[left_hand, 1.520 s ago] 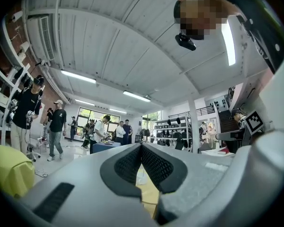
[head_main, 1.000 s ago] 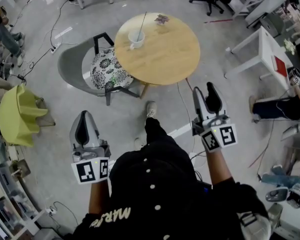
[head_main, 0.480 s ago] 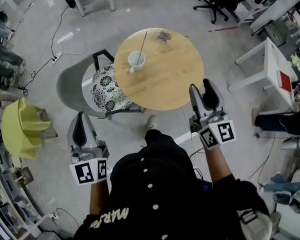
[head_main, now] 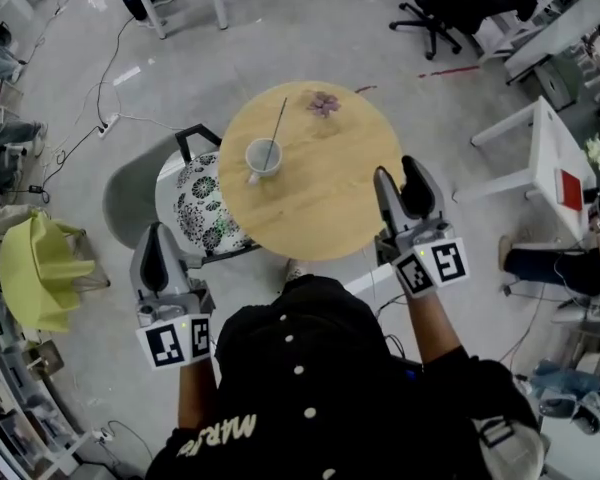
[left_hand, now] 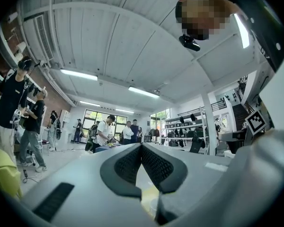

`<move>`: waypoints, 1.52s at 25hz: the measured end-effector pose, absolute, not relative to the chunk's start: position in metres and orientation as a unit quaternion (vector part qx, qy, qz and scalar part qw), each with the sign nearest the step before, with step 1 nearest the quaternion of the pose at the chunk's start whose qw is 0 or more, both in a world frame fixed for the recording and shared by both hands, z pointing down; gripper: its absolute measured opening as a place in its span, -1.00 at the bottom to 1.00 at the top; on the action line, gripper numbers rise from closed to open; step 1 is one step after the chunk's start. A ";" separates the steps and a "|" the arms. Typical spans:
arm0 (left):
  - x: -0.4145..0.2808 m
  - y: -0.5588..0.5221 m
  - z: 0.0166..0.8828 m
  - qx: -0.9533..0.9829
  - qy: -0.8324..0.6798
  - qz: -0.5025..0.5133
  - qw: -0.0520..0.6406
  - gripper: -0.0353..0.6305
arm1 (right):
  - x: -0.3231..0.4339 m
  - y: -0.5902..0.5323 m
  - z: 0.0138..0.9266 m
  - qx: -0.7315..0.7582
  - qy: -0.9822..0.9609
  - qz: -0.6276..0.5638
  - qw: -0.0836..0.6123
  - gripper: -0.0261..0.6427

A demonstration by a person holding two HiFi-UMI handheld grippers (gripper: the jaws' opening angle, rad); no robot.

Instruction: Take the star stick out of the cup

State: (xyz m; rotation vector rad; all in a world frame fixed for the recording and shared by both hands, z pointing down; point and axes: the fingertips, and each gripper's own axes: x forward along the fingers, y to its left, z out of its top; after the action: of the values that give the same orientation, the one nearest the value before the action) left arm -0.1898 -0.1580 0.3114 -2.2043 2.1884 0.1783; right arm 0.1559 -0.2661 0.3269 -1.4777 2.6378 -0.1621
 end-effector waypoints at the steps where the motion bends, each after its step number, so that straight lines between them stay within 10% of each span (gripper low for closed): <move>1: -0.189 -0.165 0.311 -0.706 0.705 0.060 0.013 -0.88 | 0.155 -0.274 0.328 -0.485 0.871 -0.057 0.056 -0.31; 38: -0.272 -0.269 0.343 -0.738 0.674 0.017 -0.036 -0.88 | 0.027 -0.418 0.472 -0.485 0.859 -0.157 -0.054 -0.31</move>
State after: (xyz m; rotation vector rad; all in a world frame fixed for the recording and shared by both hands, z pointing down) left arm -0.2721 -0.2695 0.3432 -2.3712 2.1672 0.0559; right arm 0.0267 -0.4184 0.4722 -1.5785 2.7947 -0.5103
